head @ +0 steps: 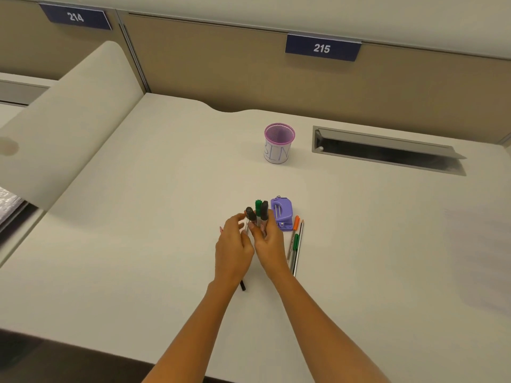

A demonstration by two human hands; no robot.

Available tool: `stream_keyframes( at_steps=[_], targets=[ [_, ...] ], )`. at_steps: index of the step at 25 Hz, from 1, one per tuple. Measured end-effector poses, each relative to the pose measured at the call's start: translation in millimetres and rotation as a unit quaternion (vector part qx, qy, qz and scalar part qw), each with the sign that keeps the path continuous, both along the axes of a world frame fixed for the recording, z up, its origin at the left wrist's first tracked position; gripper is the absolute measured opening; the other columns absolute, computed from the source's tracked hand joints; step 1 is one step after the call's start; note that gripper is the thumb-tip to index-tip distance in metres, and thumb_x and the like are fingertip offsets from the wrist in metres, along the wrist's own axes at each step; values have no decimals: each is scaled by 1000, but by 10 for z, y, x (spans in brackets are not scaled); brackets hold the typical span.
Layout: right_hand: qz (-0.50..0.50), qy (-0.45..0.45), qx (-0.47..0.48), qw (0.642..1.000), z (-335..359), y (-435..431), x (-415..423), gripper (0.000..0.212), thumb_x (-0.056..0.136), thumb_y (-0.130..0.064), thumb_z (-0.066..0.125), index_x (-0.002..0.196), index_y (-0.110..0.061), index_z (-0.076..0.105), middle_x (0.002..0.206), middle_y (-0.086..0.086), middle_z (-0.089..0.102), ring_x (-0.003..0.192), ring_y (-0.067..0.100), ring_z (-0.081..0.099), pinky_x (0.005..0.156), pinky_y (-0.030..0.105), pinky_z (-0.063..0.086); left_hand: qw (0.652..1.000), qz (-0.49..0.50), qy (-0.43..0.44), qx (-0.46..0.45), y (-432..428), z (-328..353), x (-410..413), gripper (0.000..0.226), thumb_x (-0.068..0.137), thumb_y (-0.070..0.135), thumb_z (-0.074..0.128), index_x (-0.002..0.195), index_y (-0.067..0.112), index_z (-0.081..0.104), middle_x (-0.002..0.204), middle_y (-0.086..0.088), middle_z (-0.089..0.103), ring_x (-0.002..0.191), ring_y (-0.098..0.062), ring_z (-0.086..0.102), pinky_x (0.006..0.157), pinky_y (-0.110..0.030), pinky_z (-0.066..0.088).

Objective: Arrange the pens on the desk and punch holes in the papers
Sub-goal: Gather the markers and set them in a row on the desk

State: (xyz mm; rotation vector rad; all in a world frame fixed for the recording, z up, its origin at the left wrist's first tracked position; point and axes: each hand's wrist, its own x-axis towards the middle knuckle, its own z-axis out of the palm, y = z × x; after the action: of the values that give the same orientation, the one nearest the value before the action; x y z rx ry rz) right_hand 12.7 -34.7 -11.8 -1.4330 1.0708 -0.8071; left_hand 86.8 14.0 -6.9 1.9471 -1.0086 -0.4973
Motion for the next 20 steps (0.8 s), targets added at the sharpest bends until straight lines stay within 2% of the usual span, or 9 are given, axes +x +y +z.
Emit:
stream_keyframes(
  at_steps=[3,6,10,11,13,14,16,18,20],
  targets=[
    [8,15,-15,1000,-126,34,-55,43,97,-16,50,114,-55,45,101,-42,63,102,-15,59,76,5,48,996,-47,61,-39,25,-33,-21,37,97,9,45,133,17,45,132,0,57,120,-16,56,104,-38,45],
    [9,38,-16,999,-232,-20,-88,47,98,-13,51,111,-58,46,98,-19,69,98,2,63,80,22,54,994,-68,81,-28,-55,-86,40,31,98,10,44,128,13,54,125,-3,63,117,-19,57,108,-51,36],
    [25,55,-29,998,-198,-134,-80,34,98,-21,52,114,-51,46,95,-23,63,89,-7,62,75,7,50,992,-52,110,-31,-163,1,114,25,97,12,48,116,14,65,114,0,68,107,-19,62,92,-31,49],
    [34,54,-32,997,-202,-141,-81,32,98,-24,52,120,-46,46,96,-20,62,89,-8,62,75,6,50,990,-51,127,-33,-181,34,133,25,97,14,50,117,13,65,115,0,68,108,-17,61,88,-26,49],
    [47,57,-40,996,-195,-130,-82,34,98,-29,51,132,-32,44,99,-10,65,93,-2,63,76,18,54,984,-48,171,-29,-191,106,166,29,96,19,52,122,14,63,119,1,66,111,-11,59,86,-15,45],
    [49,65,-43,996,-167,-127,-76,35,98,-30,50,133,-28,42,99,-6,66,93,5,63,77,27,55,979,-49,199,-21,-197,150,182,30,95,22,53,123,15,63,120,2,66,111,-11,59,86,-13,43],
    [56,82,-42,994,-93,-136,-63,30,99,-30,48,128,-25,41,92,-14,64,81,6,66,77,34,57,965,-58,257,-2,-205,224,199,30,94,25,56,122,15,64,115,-2,69,105,-14,64,87,-18,48],
    [81,95,-27,992,-31,-157,-65,22,99,-31,48,118,-26,40,86,-18,58,76,4,64,74,33,58,954,-55,294,2,-187,291,214,30,93,24,58,119,13,66,108,-5,72,97,-14,68,85,-24,54],
    [127,100,8,987,34,-195,-91,18,99,-35,48,113,-29,39,87,-13,58,81,9,63,69,25,57,944,-33,326,22,-159,359,258,32,91,24,61,119,10,65,108,-8,71,97,-16,67,82,-24,54]
  ],
)
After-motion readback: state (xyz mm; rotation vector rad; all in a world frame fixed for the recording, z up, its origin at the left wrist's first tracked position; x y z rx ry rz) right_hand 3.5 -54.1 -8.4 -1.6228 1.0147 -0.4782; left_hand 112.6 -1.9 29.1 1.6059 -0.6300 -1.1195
